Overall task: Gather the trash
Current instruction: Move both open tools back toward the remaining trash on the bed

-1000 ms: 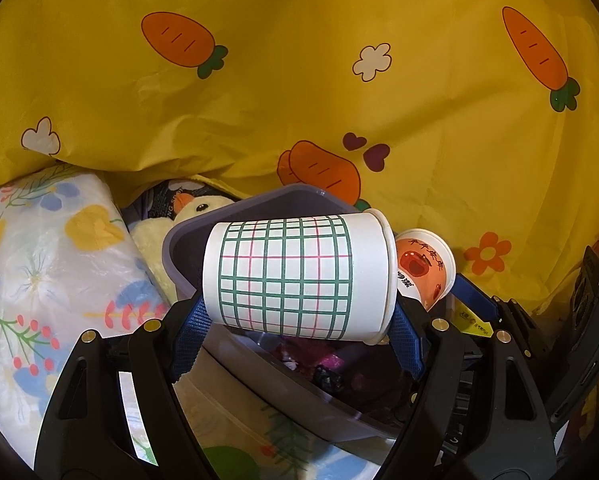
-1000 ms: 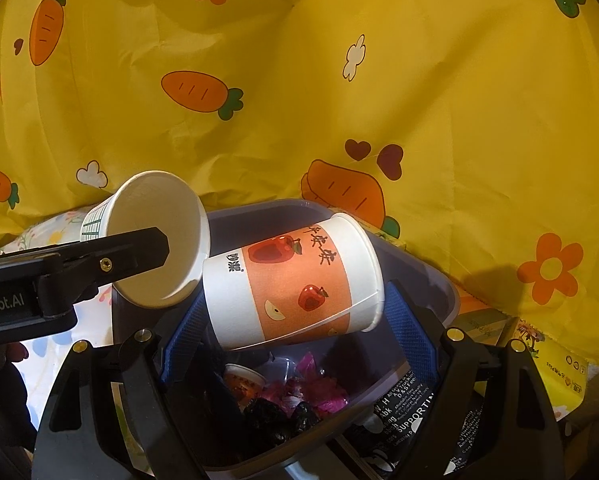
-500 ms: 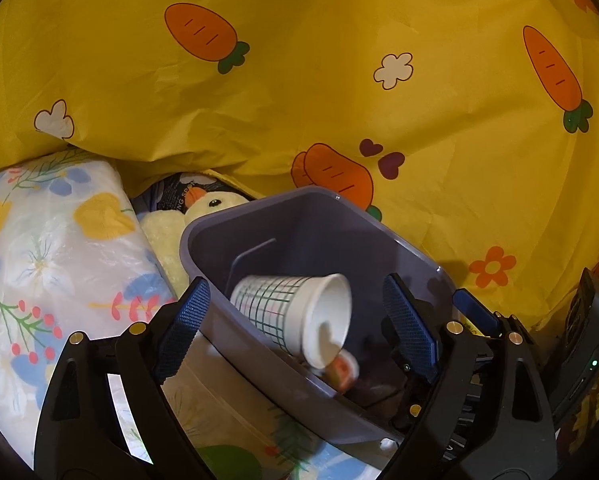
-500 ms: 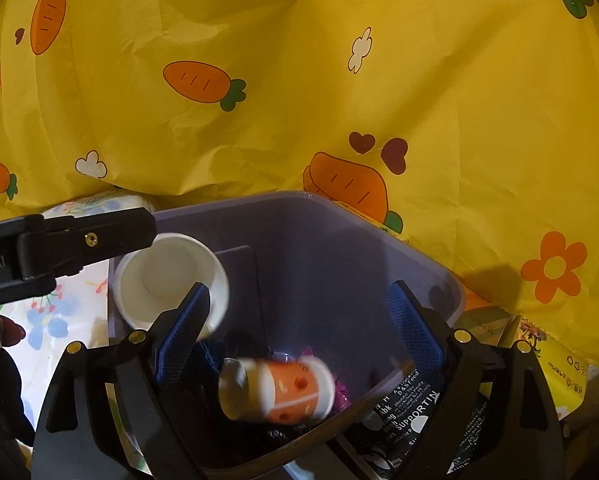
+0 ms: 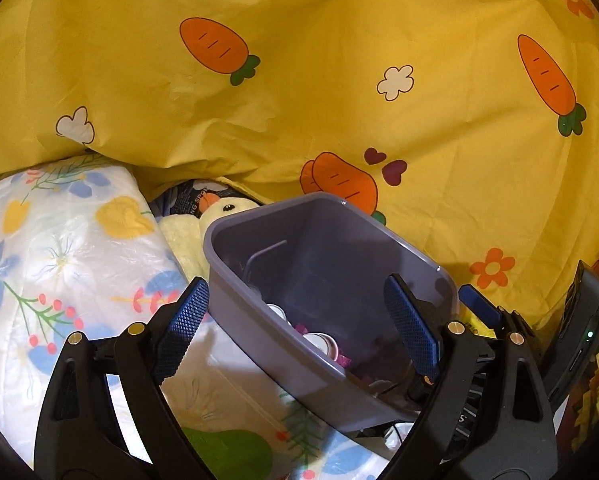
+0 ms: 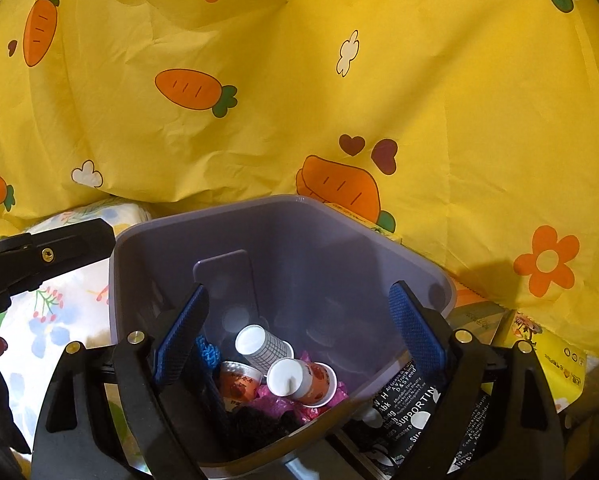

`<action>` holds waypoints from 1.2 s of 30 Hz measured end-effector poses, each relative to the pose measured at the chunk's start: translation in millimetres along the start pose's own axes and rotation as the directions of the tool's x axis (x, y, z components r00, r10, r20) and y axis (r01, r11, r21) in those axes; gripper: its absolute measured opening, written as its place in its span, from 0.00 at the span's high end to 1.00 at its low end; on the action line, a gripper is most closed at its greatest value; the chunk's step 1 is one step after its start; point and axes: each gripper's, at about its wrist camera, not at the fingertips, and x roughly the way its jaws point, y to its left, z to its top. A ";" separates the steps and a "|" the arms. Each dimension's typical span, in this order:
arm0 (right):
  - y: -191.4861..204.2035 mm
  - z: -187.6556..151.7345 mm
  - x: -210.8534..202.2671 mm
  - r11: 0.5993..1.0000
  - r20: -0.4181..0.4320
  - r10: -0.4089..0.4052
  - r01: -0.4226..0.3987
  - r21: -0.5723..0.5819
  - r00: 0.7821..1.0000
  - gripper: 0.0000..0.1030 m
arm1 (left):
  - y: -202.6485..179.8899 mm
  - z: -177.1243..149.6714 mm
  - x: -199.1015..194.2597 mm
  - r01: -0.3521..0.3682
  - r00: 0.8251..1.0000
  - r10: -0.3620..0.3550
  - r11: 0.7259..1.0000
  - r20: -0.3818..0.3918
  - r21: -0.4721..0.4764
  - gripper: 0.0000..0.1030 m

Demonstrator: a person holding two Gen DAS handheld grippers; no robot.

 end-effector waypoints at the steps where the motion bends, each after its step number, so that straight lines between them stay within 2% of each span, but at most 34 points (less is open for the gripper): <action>1: -0.1 0.3 -0.9 1.000 0.002 0.001 -0.001 0.003 1.000 0.14 | 0.8 -1.1 -2.9 -0.004 1.000 0.004 1.000 0.005 0.000 0.15; 7: 1.0 -2.6 -9.2 1.000 0.014 -0.010 0.009 0.020 1.000 0.14 | 11.0 -9.8 -23.3 -0.035 0.999 0.036 0.999 0.029 -0.019 0.15; 12: 1.1 -6.3 -20.4 0.999 0.033 -0.022 0.021 0.038 0.999 0.14 | 27.0 -22.0 -47.2 -0.090 0.994 0.093 0.995 0.057 -0.047 0.15; 16: 4.0 -7.5 -31.0 0.998 0.043 -0.016 0.014 0.054 0.999 0.14 | 42.9 -33.6 -66.2 -0.160 0.984 0.165 0.984 0.069 -0.073 0.15; 20: 16.8 -8.7 -44.1 0.999 0.060 0.022 -0.024 0.040 0.998 0.14 | 63.5 -46.9 -89.7 -0.240 0.965 0.249 0.965 0.078 -0.106 0.15; 26: 55.0 -9.9 -60.6 0.992 0.077 0.122 -0.121 -0.023 0.989 0.14 | 94.0 -69.5 -130.6 -0.376 0.916 0.391 0.915 0.092 -0.147 0.15; 29: 80.4 -10.4 -65.5 0.981 0.063 0.191 -0.188 -0.055 0.979 0.14 | 114.9 -84.4 -155.7 -0.439 0.883 0.461 0.877 0.087 -0.194 0.15; 32: 109.8 -12.5 -70.2 0.963 0.043 0.259 -0.254 -0.095 0.965 0.14 | 134.8 -99.6 -182.4 -0.495 0.846 0.526 0.836 0.088 -0.237 0.15; 36: 154.3 -15.7 -75.7 0.930 0.013 0.337 -0.331 -0.157 0.941 0.14 | 157.7 -116.5 -215.6 -0.582 0.779 0.620 0.768 0.087 -0.268 0.15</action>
